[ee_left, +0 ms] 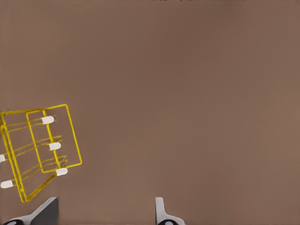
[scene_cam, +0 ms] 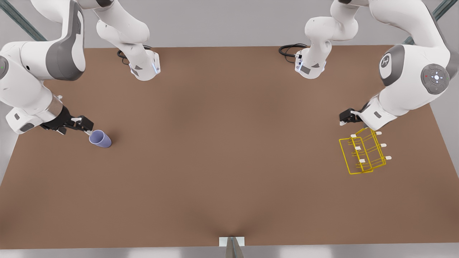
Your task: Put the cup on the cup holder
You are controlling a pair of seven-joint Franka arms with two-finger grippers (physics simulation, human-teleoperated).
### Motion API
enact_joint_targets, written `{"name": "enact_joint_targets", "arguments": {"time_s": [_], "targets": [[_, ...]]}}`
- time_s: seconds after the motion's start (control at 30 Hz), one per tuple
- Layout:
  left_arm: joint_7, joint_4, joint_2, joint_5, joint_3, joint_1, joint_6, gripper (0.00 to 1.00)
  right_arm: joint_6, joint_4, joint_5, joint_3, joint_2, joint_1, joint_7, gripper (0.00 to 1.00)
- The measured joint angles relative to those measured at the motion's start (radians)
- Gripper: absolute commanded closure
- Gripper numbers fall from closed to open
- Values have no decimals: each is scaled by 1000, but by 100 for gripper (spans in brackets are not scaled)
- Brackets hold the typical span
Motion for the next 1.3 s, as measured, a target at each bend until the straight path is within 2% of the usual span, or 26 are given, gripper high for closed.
{"name": "enact_joint_targets", "arguments": {"time_s": [0.1, 0.17, 0.33, 0.43, 0.53, 0.63, 0.73, 0.83, 1.0, 1.07, 1.3], "targets": [[-23, -3, 6, 2, -1, -11, 2, 0, 7, -5, 1, 1, 6, 0, 6, 0], [-36, -9, 11, 2, -41, -16, -7, 0, 14, -8, 1, 1, 26, 1, 10, 0], [-69, -3, 147, 41, -69, -91, -8, 0, 51, -17, 19, 1, 151, -9, 21, 0], [-85, -6, 184, 46, -73, -95, -7, 0, 63, -33, 56, 0, 157, -26, 32, 0], [-102, -2, 210, 37, -74, -86, -16, 0, 111, -261, 72, 2, 24, -28, 45, 0], [-118, 14, 236, 30, -74, -86, -24, 0, 161, -379, 78, 8, -45, -24, 55, 0], [-146, 30, 242, 22, -70, -73, -32, 0, 243, -526, 76, 53, -123, -49, 64, 0], [-171, 28, 245, 20, -69, -72, -38, 0, 308, -567, 64, 83, -136, -48, 70, 0], [-206, 23, 251, 18, -69, -75, -49, 0, 409, -576, 23, 79, -65, 4, 76, 0], [-218, 23, 252, 18, -69, -75, -51, 0, 455, -599, 9, 81, -53, -33, 70, 0], [-250, 21, 254, 16, -69, -77, -55, 0, 554, -758, -7, 89, -181, -324, 29, 0]]}}
